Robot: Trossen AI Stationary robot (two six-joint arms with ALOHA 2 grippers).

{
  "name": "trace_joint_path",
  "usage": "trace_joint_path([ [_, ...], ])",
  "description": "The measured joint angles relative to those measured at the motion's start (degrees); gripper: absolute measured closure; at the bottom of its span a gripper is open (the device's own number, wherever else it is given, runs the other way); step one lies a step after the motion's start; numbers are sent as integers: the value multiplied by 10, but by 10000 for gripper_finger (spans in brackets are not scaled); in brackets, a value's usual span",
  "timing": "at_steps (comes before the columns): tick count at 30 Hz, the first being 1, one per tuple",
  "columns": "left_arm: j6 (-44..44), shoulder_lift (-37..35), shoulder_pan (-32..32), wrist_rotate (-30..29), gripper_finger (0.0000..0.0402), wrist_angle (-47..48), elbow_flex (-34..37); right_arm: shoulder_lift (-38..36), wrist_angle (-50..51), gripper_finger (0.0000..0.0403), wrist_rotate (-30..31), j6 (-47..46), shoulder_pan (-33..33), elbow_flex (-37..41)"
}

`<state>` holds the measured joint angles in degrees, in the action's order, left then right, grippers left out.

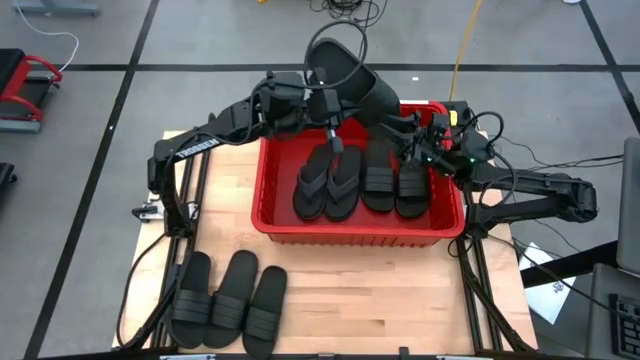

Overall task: Pick and place slides into bin
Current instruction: Put the black slide into the red container

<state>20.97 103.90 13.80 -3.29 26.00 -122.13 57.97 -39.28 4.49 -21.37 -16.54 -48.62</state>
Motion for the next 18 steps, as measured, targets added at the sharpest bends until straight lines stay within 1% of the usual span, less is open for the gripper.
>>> trace_joint_path([
  [5,35,-3,1,-27,401,-10,0,1,7,229,1,3,-2,0],
  [8,33,-9,5,-18,401,-33,0,-2,5,229,15,13,-1,0],
  [11,32,-13,7,-15,401,-29,0,-2,5,229,29,16,-2,0],
  [16,19,-13,5,1,401,-16,0,-5,1,229,30,39,-4,0],
  [18,15,-13,0,1,401,-16,0,-7,0,229,42,47,-3,0],
])
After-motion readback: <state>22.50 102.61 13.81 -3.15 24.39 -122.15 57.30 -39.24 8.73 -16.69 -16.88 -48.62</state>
